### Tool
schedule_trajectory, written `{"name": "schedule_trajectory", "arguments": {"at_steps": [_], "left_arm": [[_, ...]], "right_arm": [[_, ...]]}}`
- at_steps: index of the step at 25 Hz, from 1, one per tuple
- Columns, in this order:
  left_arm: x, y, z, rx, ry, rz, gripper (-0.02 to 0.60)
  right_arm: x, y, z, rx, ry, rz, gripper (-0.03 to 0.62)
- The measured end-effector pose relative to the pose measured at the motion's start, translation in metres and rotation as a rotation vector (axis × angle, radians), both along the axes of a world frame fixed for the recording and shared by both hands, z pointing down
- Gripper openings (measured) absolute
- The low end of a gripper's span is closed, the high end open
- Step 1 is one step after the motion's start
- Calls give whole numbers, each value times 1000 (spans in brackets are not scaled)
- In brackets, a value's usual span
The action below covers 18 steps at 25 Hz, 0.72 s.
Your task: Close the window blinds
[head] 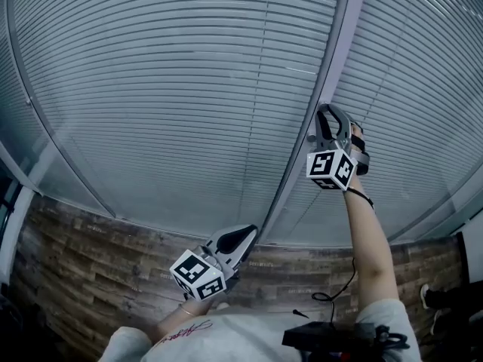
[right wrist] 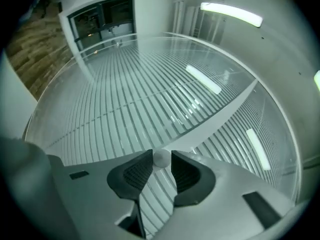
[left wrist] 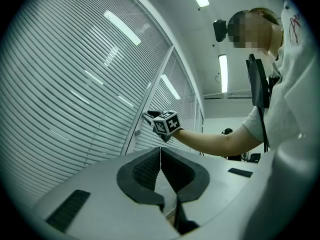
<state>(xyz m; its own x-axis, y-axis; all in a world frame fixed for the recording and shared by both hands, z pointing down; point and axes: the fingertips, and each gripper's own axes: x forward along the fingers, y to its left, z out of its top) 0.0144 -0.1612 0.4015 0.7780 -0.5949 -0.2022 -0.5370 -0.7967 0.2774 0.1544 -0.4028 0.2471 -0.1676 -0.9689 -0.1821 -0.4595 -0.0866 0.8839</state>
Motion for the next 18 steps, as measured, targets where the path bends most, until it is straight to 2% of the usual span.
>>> {"name": "schedule_trajectory", "arguments": {"at_steps": [2,4,7,9,15,18], "left_arm": [[-3,0,-2,4,-1,-4,18],[-5,-2,-5,0,-6,-8,18],[-8,-6,-7,3,-14,-14,18],[-9,-8,-7,13,-18,-19,18],[-13,-13,-10,25,-28,-31,18],[-13,-15,-10,41,-38,-43,18]], "right_arm": [[-2,13,-3,16,-124,-35,100],[-3,27,-6,12,-290,-75,54],[-7,48,0,-22,-527,-160,42],[-11,66,9,-45,-644,-213,37],[-17,117,47,-151,-909,-308,25],[-19,142,66,-168,-954,-313,21]]}}
